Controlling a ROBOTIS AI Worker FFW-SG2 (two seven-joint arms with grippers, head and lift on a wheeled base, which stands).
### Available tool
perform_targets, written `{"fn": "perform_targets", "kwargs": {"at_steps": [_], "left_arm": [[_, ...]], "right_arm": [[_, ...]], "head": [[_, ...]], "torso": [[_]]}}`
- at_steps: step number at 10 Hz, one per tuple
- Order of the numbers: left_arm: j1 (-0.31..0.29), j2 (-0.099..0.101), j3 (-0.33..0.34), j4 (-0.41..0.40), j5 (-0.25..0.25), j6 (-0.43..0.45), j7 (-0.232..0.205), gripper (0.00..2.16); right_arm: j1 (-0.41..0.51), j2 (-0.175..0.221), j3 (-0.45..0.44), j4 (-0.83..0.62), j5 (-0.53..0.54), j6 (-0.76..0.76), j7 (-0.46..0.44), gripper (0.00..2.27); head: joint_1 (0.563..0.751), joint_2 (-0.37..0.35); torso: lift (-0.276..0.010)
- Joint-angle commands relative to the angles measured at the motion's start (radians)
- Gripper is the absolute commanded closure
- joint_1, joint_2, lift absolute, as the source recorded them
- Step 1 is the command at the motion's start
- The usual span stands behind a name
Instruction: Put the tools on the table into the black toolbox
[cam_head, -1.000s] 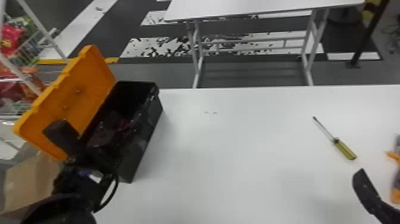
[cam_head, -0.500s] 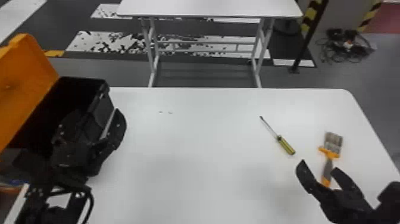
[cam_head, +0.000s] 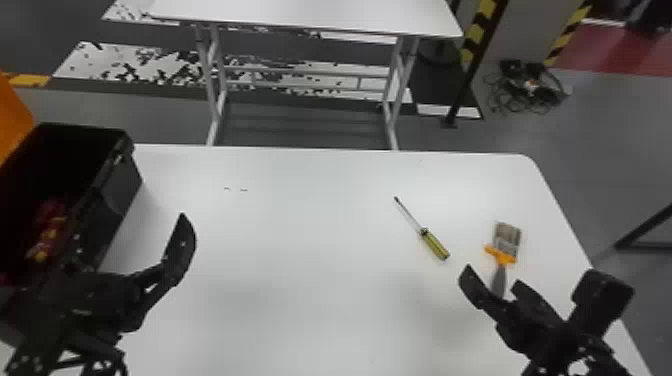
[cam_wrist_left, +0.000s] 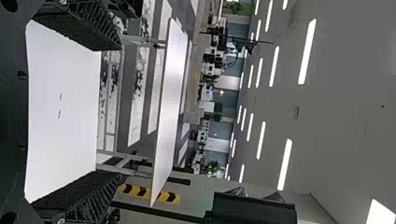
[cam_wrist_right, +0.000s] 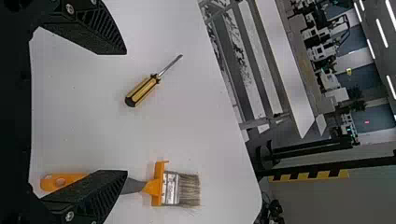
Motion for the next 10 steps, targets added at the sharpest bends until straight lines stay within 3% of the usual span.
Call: {"fn": "perform_targets", "kwargs": {"at_steps": [1,6,10], "left_arm": [[0.005,0.004,-0.008,0.012,0.0,-0.004,-0.004,0.03],[0.008,0.014,-0.023,0.057,0.0,-0.007,-0.016,0.03],[0.002,0.023,-0.023,0.068,0.0,-0.001,-0.018,0.03]], "right_arm": [[-0.036,0.001,-0.025,-0.002,0.007,0.07,-0.022,0.11],[-0.149,0.001,-0.08,0.05,0.013,0.193,-0.111,0.11],[-0.25,0.001,-0.073,0.158,0.045,0.245,-0.14,0.11]], "head": [[0.695,-0.128],[0.695,-0.216],[0.695,-0.233]], "torso": [[-0.075],[-0.075],[-0.075]]}}
